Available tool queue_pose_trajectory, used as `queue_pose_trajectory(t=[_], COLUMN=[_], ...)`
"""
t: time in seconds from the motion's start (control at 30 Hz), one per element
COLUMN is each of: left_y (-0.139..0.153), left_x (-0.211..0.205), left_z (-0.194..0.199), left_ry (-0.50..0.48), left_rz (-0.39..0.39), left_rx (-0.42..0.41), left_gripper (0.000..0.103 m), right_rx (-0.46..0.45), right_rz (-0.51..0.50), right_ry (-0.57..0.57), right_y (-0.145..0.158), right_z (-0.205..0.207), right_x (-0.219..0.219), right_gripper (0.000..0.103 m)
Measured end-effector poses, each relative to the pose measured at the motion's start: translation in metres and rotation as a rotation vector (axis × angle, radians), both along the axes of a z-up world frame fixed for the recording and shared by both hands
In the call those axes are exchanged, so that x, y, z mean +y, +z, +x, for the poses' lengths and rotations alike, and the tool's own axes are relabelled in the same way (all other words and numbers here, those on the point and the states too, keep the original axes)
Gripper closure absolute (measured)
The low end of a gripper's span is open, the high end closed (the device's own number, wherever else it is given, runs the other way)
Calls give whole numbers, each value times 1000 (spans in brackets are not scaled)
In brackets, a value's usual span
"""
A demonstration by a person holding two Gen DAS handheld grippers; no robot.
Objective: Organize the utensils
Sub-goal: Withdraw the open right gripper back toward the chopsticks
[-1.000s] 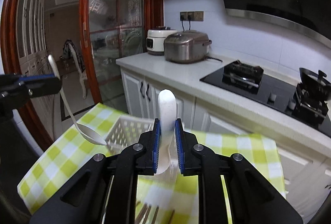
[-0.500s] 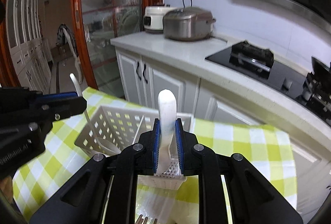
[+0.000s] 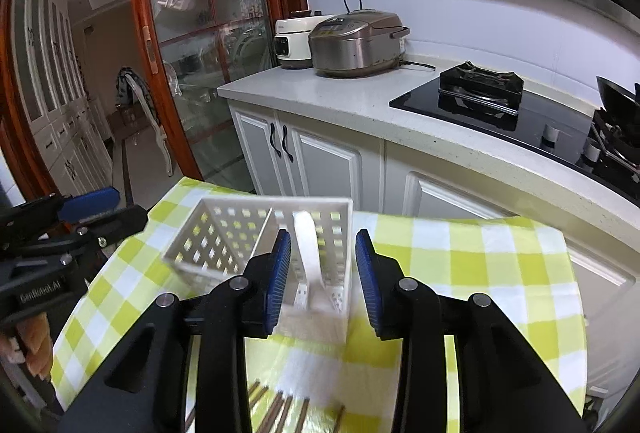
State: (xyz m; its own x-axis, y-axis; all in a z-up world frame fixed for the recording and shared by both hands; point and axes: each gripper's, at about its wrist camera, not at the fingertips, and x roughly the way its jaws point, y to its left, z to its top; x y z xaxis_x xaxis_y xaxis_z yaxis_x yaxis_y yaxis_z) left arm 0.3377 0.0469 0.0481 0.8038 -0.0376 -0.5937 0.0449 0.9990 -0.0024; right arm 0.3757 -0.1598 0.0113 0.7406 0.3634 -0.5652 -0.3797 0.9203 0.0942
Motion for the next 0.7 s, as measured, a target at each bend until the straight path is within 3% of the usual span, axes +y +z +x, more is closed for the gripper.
queue_pose_trajectory(t=[0.17,0.23,0.37,0.53,0.7], left_y=[-6,-11,-29,-60,-88], left_x=[2,3,3,2,6], left_z=[-48,-67,-101,-131,-144], left_ry=[15,29,41,57,65], left_rz=[-9,-17,-25,-2,-45], left_rx=[-84,-113,-130,-101,-41], left_gripper=[16,5,5,5,5], right_rx=[-4,-11,-15,26,88], right_rz=[21,26,17,-2,-19], right_ry=[-10,-26,-46,-66,-75], right_y=[-10,-16,-36,-65,-100], right_z=[-42,-57,-89,-114,-127], right_x=[-24,-31,-44,-52,-52], right_gripper=[67,59,53,52,52])
